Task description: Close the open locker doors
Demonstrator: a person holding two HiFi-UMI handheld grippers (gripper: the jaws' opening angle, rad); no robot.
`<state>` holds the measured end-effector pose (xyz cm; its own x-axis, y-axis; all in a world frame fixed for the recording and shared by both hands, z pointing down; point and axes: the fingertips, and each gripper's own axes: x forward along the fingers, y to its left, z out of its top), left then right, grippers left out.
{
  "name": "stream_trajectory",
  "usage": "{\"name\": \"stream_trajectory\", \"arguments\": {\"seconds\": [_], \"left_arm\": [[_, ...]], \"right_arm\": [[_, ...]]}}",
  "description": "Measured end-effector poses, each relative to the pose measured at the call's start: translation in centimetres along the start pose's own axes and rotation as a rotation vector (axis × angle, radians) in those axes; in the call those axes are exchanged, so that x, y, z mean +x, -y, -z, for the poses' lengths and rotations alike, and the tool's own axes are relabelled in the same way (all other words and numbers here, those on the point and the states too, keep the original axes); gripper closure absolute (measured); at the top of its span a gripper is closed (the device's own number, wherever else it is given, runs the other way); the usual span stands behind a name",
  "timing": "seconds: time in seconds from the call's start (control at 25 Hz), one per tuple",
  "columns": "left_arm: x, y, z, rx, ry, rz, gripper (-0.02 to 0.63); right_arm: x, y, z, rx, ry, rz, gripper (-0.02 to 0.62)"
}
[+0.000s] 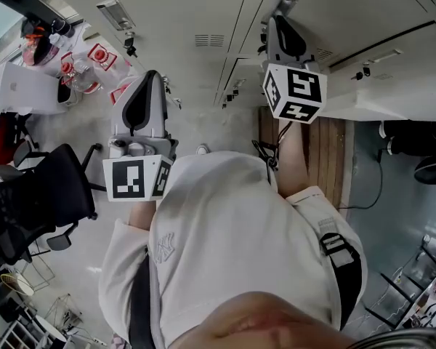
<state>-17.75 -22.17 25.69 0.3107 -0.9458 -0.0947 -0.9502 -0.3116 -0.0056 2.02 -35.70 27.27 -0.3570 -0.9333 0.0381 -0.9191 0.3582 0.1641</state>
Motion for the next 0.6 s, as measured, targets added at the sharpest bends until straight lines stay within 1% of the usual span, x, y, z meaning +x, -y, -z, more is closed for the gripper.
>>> {"name": "stream_trajectory", "arguments": {"seconds": [0.08,0.16,0.28,0.44,0.52,0.6], "left_arm": [[-0.5,-0.1,0.1,-0.004,-0.003,0.007,0.604],[-0.9,-0.3,0.1,-0.006,-0.005,0.016,0.604],[-1.4,-0.4,0.0,-0.006,-0.003,0.034,0.604],[-2.0,-0.3,0.4,-0.011,-0.012,0.068,0.604],[-2.3,0.1,0.8,-0.013,-0.022,0.086,0.604],[-2.5,0.9,1.4,-0.020,-0.039,0.114,0.604]], "right_arm": [[-0.5,0.2,0.5,0.006,-0.019,0.031,0.575],[-1.4,0.0,0.1,0.055,0.011,0.020,0.577],[-3.4,-1.0,-1.9,0.104,0.083,-0.022,0.577],[-7.2,-3.7,-4.7,0.114,0.166,-0.097,0.577],[-9.3,-5.2,-5.0,0.114,0.171,-0.131,0.577],[-11.3,-6.4,-4.4,0.123,0.153,-0.151,0.577]]}}
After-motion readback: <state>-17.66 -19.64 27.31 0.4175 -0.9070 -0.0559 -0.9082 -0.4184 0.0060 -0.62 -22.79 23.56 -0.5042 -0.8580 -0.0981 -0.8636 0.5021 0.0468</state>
